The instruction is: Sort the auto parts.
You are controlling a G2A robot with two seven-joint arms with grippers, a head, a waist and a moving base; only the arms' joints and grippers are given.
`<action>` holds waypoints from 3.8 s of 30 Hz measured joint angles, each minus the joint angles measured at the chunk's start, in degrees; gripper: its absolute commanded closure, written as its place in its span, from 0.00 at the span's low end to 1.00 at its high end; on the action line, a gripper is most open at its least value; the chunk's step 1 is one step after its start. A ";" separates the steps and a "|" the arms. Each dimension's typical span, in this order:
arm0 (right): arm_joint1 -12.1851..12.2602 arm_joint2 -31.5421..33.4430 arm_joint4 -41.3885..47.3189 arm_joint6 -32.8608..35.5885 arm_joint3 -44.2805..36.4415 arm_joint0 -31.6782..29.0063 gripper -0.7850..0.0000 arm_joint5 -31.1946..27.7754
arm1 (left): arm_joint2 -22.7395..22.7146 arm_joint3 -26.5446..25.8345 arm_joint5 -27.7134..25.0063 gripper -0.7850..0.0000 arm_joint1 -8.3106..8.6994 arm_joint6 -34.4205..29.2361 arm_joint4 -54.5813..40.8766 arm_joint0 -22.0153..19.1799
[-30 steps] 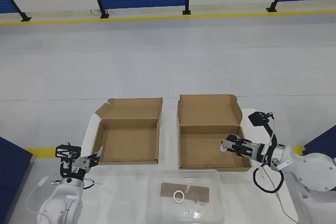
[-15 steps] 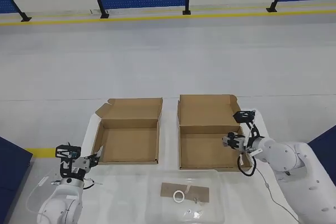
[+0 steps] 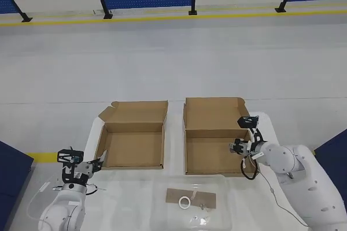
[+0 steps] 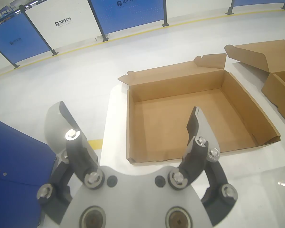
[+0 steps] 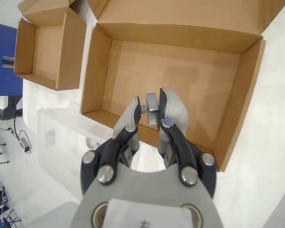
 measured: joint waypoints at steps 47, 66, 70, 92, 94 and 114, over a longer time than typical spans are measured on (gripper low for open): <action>-4.91 -16.77 -16.66 -3.05 20.28 11.67 1.00 11.55 | 0.00 0.00 0.00 0.00 0.00 0.00 0.00 0.00; -6.46 -17.82 -17.91 -3.82 23.70 12.74 0.71 11.85 | 0.00 0.00 0.00 0.00 0.00 0.00 0.00 0.00; -6.66 -17.63 -18.30 -3.75 23.76 12.67 0.67 11.93 | 0.00 0.00 0.00 0.00 0.00 0.00 0.00 0.00; -5.92 -11.18 -20.91 1.04 11.58 8.52 0.00 12.28 | 0.00 0.00 0.00 0.00 0.00 0.00 0.00 0.00; -5.92 -11.28 -20.94 1.00 11.67 8.55 0.00 12.29 | 0.00 0.00 0.00 0.00 0.00 0.00 0.00 0.00; -4.58 -5.42 -13.27 4.28 0.40 5.72 0.00 -7.21 | 0.00 0.00 0.00 0.00 0.00 0.00 0.00 0.00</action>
